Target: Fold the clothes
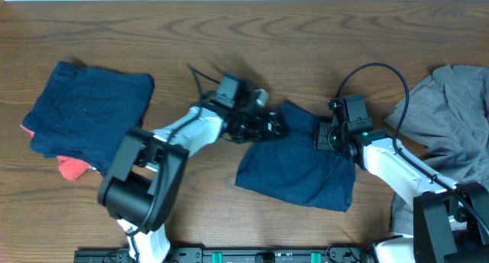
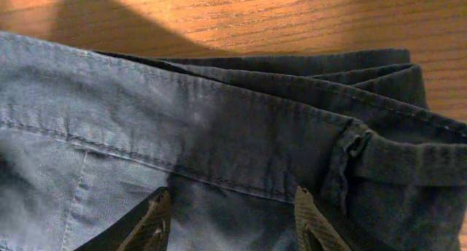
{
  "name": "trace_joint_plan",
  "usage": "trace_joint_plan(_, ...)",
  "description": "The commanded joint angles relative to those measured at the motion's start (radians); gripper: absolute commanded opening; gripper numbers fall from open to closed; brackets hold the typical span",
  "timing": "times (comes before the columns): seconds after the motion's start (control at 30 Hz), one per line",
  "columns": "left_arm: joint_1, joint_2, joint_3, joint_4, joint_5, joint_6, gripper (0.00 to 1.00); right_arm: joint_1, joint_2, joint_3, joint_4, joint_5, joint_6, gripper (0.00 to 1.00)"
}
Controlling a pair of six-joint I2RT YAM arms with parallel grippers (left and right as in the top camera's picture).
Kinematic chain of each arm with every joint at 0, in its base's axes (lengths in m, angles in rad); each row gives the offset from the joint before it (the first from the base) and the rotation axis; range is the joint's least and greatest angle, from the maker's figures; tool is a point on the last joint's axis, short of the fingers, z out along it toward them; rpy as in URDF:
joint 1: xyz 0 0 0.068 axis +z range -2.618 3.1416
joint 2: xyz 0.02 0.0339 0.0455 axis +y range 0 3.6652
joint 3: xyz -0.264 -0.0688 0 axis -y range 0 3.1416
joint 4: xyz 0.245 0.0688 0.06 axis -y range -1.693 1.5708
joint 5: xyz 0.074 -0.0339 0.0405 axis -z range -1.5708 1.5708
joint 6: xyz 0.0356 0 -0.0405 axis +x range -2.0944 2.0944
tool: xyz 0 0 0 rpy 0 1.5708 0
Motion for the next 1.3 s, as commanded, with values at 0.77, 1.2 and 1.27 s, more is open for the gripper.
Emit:
trace_joint_plan(0.77, 0.46, -0.426, -0.012, -0.141, -0.303, 0.082, 0.06, -0.111, -0.269, 0.08, -0.224, 0.004, -0.114, 0.66)
trace_joint_plan(1.2, 1.12, -0.579, -0.013, -0.087, -0.451, 0.096, 0.12, -0.111, -0.274, 0.08, -0.293, 0.003, -0.114, 0.66)
trace_joint_plan(1.27, 1.169, -0.568, -0.013, -0.102, -0.45, 0.095, 0.16, -0.111, -0.274, 0.08, -0.294, 0.003, -0.114, 0.66)
